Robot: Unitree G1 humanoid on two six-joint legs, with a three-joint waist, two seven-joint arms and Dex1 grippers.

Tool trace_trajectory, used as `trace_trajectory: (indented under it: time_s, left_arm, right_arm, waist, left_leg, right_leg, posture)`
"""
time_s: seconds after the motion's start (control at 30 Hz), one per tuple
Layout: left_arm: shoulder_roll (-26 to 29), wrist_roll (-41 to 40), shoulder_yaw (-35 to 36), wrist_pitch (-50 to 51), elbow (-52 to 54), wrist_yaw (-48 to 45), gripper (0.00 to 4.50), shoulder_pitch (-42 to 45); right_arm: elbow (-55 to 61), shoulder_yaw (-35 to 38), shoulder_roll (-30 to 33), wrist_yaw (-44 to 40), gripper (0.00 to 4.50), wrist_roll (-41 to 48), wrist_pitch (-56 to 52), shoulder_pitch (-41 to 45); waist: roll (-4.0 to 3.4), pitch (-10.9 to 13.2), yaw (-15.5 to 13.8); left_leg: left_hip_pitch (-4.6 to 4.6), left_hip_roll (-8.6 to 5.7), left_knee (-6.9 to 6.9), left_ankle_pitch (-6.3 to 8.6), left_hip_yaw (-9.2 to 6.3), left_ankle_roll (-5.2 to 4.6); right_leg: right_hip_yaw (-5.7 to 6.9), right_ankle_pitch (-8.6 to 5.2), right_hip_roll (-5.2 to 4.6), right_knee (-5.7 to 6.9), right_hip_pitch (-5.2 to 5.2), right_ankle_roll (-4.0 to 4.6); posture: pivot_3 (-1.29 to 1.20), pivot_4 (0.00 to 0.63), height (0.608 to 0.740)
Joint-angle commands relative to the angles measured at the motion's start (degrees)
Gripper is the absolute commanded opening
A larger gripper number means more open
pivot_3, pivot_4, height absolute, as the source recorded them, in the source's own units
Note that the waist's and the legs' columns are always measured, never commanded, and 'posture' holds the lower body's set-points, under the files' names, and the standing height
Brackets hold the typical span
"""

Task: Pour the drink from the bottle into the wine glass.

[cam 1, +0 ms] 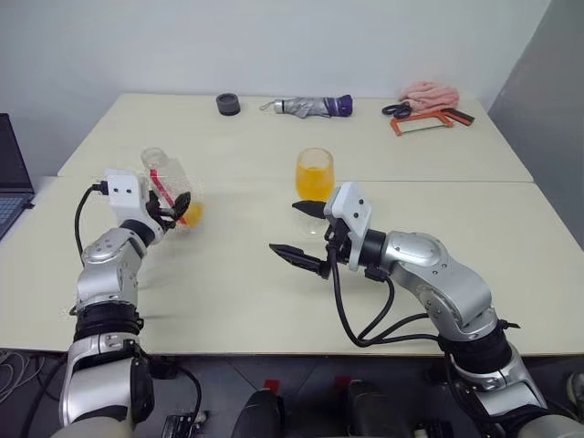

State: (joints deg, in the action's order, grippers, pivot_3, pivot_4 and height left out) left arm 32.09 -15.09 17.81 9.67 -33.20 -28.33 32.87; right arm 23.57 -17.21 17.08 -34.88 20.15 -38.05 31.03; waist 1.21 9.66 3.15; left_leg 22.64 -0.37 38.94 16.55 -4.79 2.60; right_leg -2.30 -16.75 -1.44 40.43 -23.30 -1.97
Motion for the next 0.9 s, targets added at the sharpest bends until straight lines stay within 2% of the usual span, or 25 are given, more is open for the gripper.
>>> trace_trajectory:
  time_s: [0.03, 0.13, 0.27, 0.43, 0.53, 0.67, 0.9]
  left_arm:
    - [0.44, 0.12, 0.04, -2.28, 2.39, -0.66, 4.47, -1.09]
    - [0.46, 1.26, -0.65, -3.95, 4.14, -0.22, 4.47, -3.28]
    - [-0.15, 1.23, -0.33, -4.45, 9.20, 1.11, 4.47, -8.04]
    - [-2.58, 0.12, 0.76, -5.03, 21.11, 3.24, 4.47, -16.73]
    - [-3.92, -0.41, 1.26, -1.32, 28.84, 5.72, 4.47, -22.40]
    - [-6.63, -2.13, 1.92, 0.97, 37.03, 8.03, 4.47, -27.98]
    - [-8.31, -3.29, 2.15, 2.89, 42.42, 9.31, 4.47, -31.11]
  right_arm:
    - [1.82, 0.07, 0.14, -0.37, 4.50, -0.07, 0.68, 0.34]
    - [1.99, 0.08, 1.06, -0.71, 4.50, -0.45, 1.53, -1.31]
    - [-0.38, -0.27, 3.57, -1.49, 4.50, -4.94, 11.87, -9.40]
    - [-7.39, 5.90, -0.87, 7.56, 4.50, -10.35, 28.33, -19.01]
    - [-11.71, 9.08, -2.53, 11.74, 4.50, -12.99, 35.43, -23.51]
    - [-14.98, 12.63, -5.61, 15.45, 4.50, -12.49, 38.22, -25.53]
    - [-18.46, 14.06, -6.67, 16.07, 4.50, -12.39, 39.19, -24.35]
  waist:
    - [0.00, 0.00, 0.00]
    - [0.00, 0.00, -0.03]
    - [0.09, -0.06, -0.22]
    - [0.12, -0.07, -0.45]
    - [0.13, -0.09, -0.57]
    - [0.12, -0.09, -0.76]
    - [0.12, -0.09, -0.94]
  left_leg:
    - [0.00, 0.01, 0.00, 0.00, 0.01, 0.00]
    - [0.00, 0.04, -0.01, 0.00, -0.01, 0.00]
    - [0.01, 0.04, -0.03, 0.00, 0.00, -0.01]
    - [0.00, 0.07, -0.07, 0.01, 0.06, -0.01]
    - [-0.05, 0.10, -0.09, 0.01, 0.11, -0.01]
    - [-0.11, 0.14, -0.15, 0.01, 0.16, -0.01]
    - [-0.21, 0.15, -0.14, 0.01, 0.21, -0.01]
  right_leg:
    - [-0.01, 0.00, 0.00, 0.00, 0.00, 0.00]
    - [-0.01, 0.00, -0.03, -0.01, 0.00, 0.00]
    - [0.00, 0.00, -0.08, -0.04, 0.02, 0.00]
    - [-0.04, 0.00, -0.10, -0.11, 0.03, 0.00]
    - [-0.09, 0.00, -0.10, -0.10, 0.05, 0.00]
    - [-0.14, 0.00, -0.10, -0.11, 0.09, 0.00]
    - [-0.17, 0.00, 0.03, -0.11, 0.17, -0.01]
  posture:
    - [0.00, 0.150, 0.740]
    - [0.00, 0.150, 0.740]
    - [0.00, 0.150, 0.740]
    - [0.00, 0.150, 0.740]
    - [0.00, 0.150, 0.740]
    - [0.00, 0.150, 0.740]
    - [0.00, 0.150, 0.740]
